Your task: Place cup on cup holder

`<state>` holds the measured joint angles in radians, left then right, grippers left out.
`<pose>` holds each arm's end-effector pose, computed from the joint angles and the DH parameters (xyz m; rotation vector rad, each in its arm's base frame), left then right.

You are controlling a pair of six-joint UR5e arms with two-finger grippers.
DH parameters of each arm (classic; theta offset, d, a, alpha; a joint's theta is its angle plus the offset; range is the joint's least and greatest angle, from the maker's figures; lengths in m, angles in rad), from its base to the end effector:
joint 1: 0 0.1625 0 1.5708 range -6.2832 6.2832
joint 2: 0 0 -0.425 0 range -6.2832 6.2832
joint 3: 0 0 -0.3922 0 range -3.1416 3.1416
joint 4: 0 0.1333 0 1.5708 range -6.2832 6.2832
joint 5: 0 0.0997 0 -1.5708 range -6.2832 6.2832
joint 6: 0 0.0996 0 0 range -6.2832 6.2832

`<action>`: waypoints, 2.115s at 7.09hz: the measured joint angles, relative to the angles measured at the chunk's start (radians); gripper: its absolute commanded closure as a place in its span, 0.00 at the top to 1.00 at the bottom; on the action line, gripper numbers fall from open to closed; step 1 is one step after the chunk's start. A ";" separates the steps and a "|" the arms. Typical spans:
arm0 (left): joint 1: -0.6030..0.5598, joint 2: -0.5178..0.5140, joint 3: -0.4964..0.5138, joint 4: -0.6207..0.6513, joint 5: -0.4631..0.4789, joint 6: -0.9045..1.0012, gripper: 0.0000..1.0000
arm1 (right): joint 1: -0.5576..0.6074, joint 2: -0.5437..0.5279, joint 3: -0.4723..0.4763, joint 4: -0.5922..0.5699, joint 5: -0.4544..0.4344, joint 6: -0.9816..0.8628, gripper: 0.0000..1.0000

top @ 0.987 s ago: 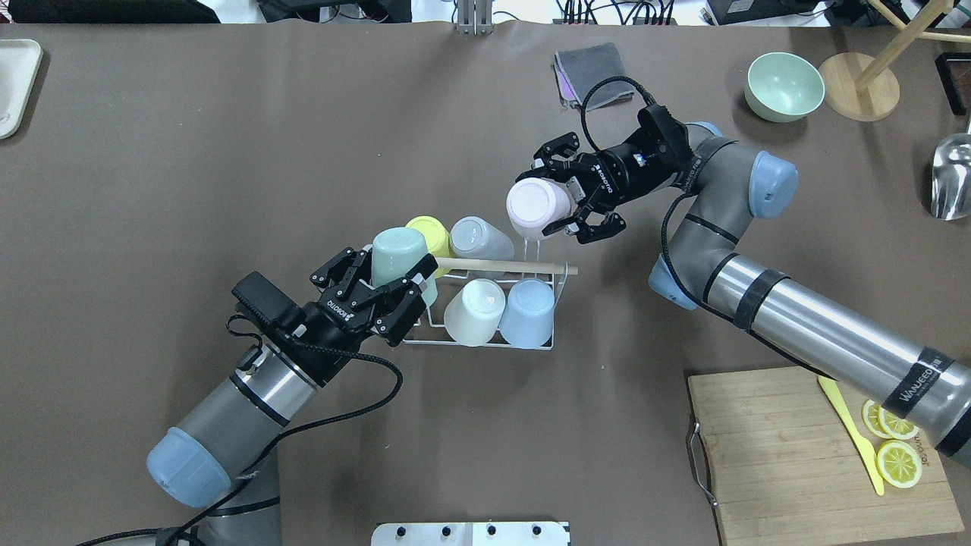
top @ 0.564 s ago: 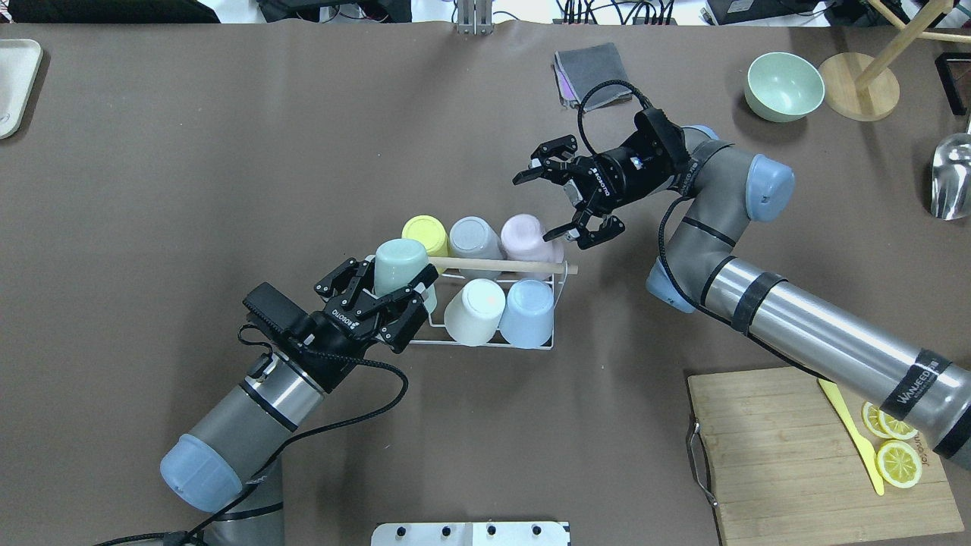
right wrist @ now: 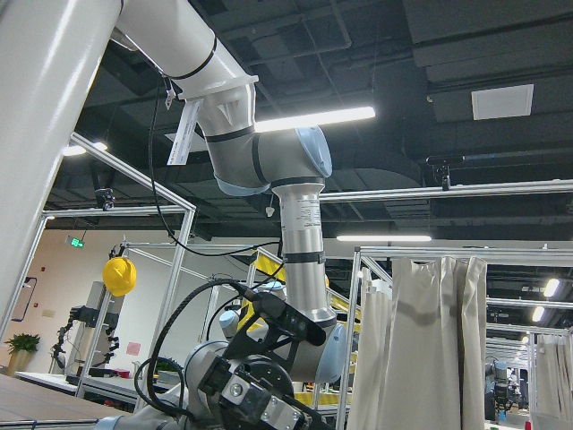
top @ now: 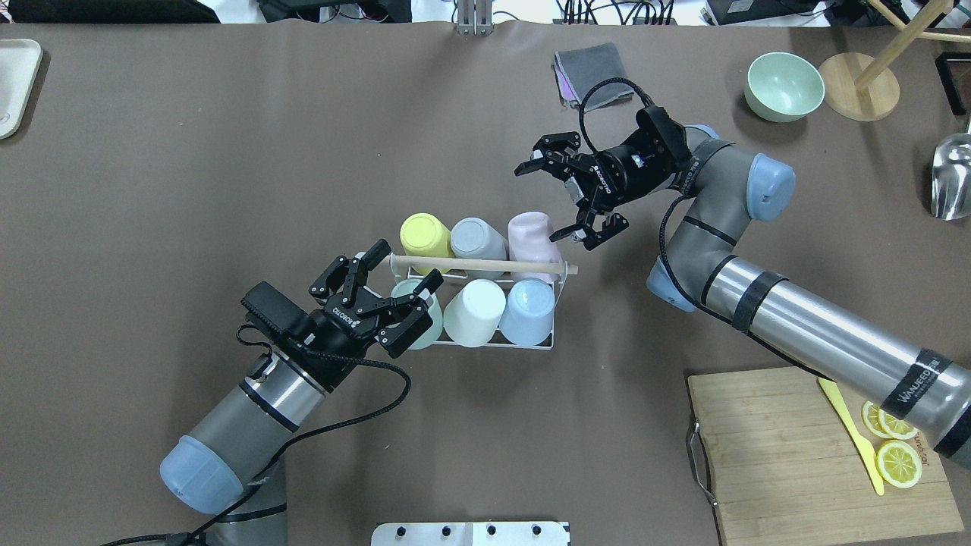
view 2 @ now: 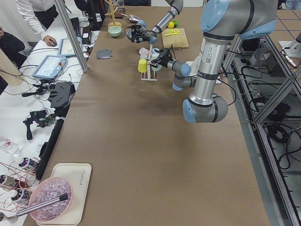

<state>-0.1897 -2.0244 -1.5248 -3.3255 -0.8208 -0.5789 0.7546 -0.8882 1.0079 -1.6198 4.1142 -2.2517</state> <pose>0.5034 -0.3015 0.2656 1.4341 1.3995 -0.3026 -0.4943 -0.5708 0.3563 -1.9693 2.2065 0.9151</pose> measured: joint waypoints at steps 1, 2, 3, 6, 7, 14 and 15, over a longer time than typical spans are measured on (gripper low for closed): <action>0.000 -0.002 -0.003 -0.005 0.000 0.007 0.98 | 0.013 0.000 0.003 -0.001 0.007 0.049 0.98; -0.005 -0.001 -0.014 -0.008 0.000 0.012 0.98 | 0.031 -0.001 0.011 -0.010 0.016 0.121 0.98; -0.026 0.004 -0.039 -0.005 -0.001 0.028 0.98 | 0.058 -0.004 0.026 -0.046 0.022 0.206 0.98; -0.210 0.011 -0.081 0.134 -0.011 0.057 0.98 | 0.137 -0.017 0.119 -0.264 -0.005 0.683 0.99; -0.302 0.016 -0.077 0.228 -0.022 0.051 0.98 | 0.159 -0.019 0.158 -0.345 -0.030 0.891 0.99; -0.876 0.143 0.120 0.761 -0.430 -0.078 0.98 | 0.225 -0.082 0.286 -0.801 -0.268 1.922 0.99; -0.937 0.155 0.136 0.844 -0.543 -0.074 0.98 | 0.230 -0.083 0.305 -0.844 -0.390 2.060 0.99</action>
<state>-1.1271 -1.8690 -1.3889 -2.4811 -1.3635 -0.6532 0.9849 -0.9711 1.3125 -2.4638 3.7241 -0.1917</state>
